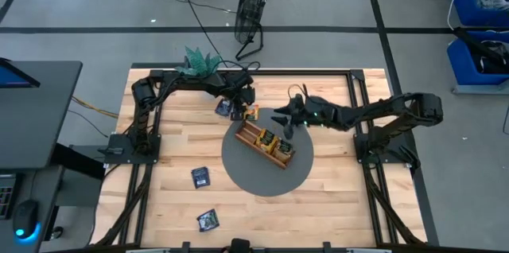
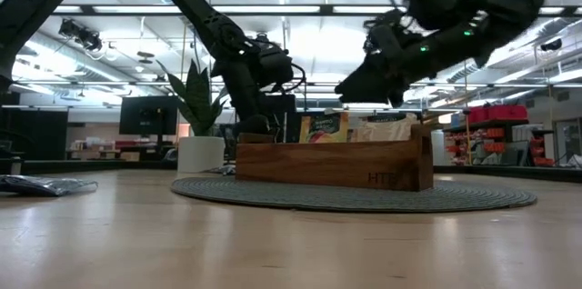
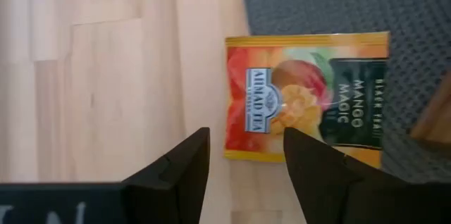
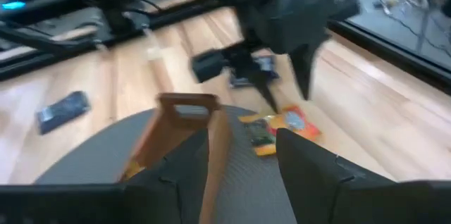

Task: Pick & Place Tea
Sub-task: Put the orange tea bag into the middle section of the wooden organizer

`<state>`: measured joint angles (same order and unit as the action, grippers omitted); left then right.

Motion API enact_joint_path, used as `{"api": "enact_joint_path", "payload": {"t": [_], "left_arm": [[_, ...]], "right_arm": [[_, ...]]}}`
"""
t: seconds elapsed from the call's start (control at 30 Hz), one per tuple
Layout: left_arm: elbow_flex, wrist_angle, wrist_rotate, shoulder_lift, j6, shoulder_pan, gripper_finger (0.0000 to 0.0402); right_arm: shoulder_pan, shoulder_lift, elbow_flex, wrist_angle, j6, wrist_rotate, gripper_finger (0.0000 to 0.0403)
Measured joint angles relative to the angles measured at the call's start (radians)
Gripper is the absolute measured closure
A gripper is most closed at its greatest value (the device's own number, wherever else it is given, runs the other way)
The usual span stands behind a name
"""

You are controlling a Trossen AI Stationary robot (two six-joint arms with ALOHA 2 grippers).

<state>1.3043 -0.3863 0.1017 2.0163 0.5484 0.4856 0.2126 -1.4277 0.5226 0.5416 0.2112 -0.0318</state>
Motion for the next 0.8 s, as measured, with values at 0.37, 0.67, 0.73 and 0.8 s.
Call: {"api": "enact_joint_path", "payload": {"t": [0.37, 0.67, 0.73, 0.8], "left_arm": [[0.0, -0.072, -0.04, -0.038, -0.013, -0.005, 0.0223], [-0.003, -0.105, 0.082, -0.076, -0.132, -0.003, 0.0225], [-0.003, -0.102, 0.084, -0.084, -0.172, -0.006, 0.0225], [-0.003, -0.114, 0.084, -0.093, -0.194, -0.006, 0.0225]], "right_arm": [[0.153, -0.022, 0.218, -0.36, 0.043, 0.158, 0.023], [0.292, -0.161, 0.336, -0.443, 0.082, 0.422, 0.023], [0.31, -0.192, 0.356, -0.449, 0.098, 0.457, 0.023], [0.326, -0.226, 0.375, -0.464, 0.099, 0.479, 0.023]]}}
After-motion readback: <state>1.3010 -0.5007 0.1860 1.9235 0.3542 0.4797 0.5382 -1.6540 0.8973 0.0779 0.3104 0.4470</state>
